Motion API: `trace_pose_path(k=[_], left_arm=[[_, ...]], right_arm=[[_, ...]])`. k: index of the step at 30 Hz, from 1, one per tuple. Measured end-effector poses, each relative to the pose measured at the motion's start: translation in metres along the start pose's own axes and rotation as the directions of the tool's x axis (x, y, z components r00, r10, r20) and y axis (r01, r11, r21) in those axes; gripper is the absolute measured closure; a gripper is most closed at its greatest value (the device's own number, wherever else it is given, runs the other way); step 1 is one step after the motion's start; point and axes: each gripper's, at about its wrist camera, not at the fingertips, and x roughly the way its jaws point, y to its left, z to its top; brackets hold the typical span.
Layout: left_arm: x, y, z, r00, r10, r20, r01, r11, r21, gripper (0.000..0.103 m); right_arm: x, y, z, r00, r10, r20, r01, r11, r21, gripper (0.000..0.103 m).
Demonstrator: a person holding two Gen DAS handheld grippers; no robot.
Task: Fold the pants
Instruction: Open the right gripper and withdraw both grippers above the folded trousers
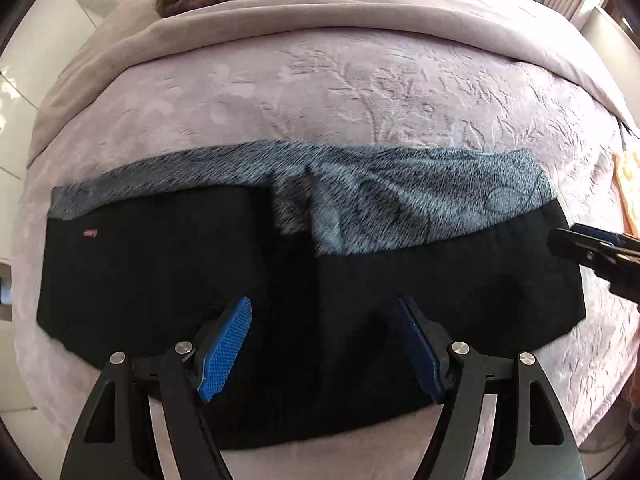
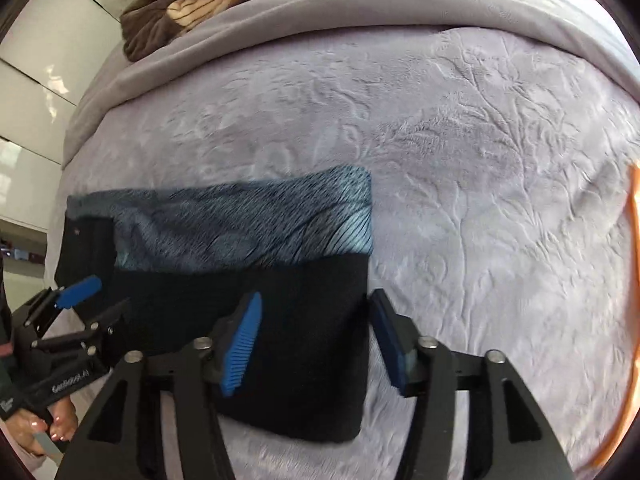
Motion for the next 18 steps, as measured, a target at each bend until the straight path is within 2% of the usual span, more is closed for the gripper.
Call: trace_pose_path(k=[4,5,6,10,18], left_arm=[[-0.014,0.013,-0.019,1.0,0.001,0.008,-0.001,1.0,-0.016,0.026],[-0.018,0.015,-0.025,1.0,0.0,0.007,0.001,1.0,-0.024,0.021],[-0.021,0.019,-0.029,1.0,-0.003,0.006,0.003,0.999,-0.035,0.012],[-0.03,0.027,-0.038,1.0,-0.009,0.009,0.009,0.998,-0.055,0.011],[-0.041,0.049,-0.055,0.999,-0.02,-0.027,0.017,0.997,-0.08,0.011]], right_arm=[[-0.018,0.008,-0.019,1.0,0.011,-0.008,-0.011,1.0,0.019,0.032],[-0.021,0.013,-0.024,1.0,0.016,-0.011,-0.016,1.0,0.02,0.032],[-0.022,0.015,-0.024,1.0,0.018,-0.015,-0.018,1.0,0.019,0.032],[-0.029,0.032,-0.036,0.999,0.021,-0.033,-0.021,1.0,0.012,0.031],[-0.039,0.078,-0.055,0.999,0.015,-0.049,-0.016,1.0,-0.02,0.017]])
